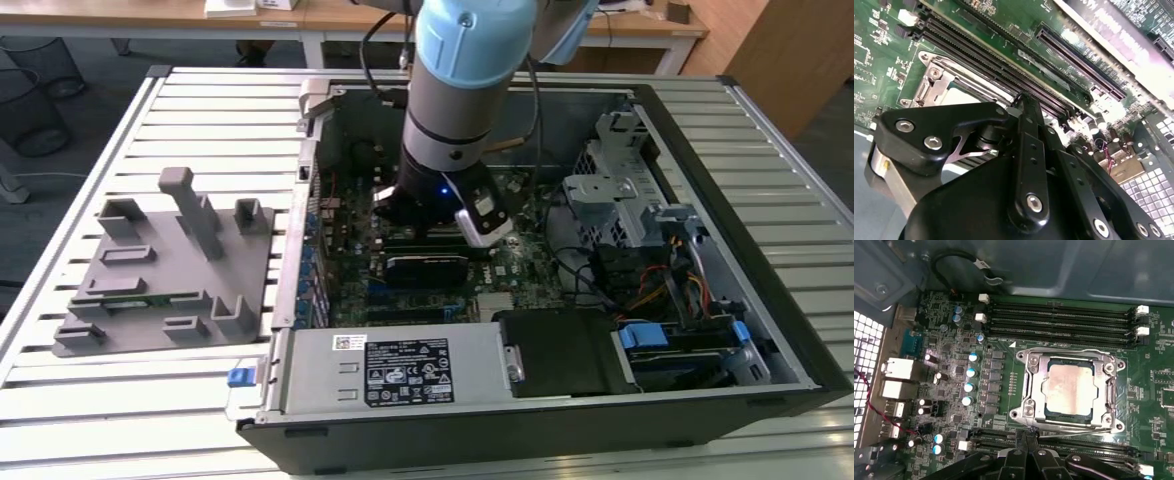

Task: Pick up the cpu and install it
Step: 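Install the second cpu locking lever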

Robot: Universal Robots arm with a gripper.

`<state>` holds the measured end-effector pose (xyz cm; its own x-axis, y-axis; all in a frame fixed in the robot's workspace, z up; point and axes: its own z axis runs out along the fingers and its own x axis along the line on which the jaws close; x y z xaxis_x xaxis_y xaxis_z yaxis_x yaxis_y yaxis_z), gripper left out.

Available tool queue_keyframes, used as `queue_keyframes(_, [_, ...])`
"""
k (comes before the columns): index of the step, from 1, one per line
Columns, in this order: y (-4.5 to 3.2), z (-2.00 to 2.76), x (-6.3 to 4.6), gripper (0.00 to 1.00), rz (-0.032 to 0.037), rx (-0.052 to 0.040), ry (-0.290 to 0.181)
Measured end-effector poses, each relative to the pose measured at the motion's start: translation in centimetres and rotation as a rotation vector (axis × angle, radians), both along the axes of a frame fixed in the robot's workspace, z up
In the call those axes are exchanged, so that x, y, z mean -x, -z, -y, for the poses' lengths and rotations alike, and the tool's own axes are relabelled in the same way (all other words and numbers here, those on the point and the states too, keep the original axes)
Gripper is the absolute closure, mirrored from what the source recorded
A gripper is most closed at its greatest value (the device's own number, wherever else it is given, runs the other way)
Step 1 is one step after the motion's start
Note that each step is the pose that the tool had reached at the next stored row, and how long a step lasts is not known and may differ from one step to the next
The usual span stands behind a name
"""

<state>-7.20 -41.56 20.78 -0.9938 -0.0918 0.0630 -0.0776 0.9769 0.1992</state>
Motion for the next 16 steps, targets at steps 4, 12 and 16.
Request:
queue_keyframes(4, [0.26,0.22,0.2,0.89,0.0001,-0.0258,0.0])
queue_keyframes(12, [0.92,0.43,0.6,0.89,0.0,-0.0743,0.0])
queue_keyframes(16, [1.16,0.68,0.6,0.89,0.0002,-0.0885,0.0])
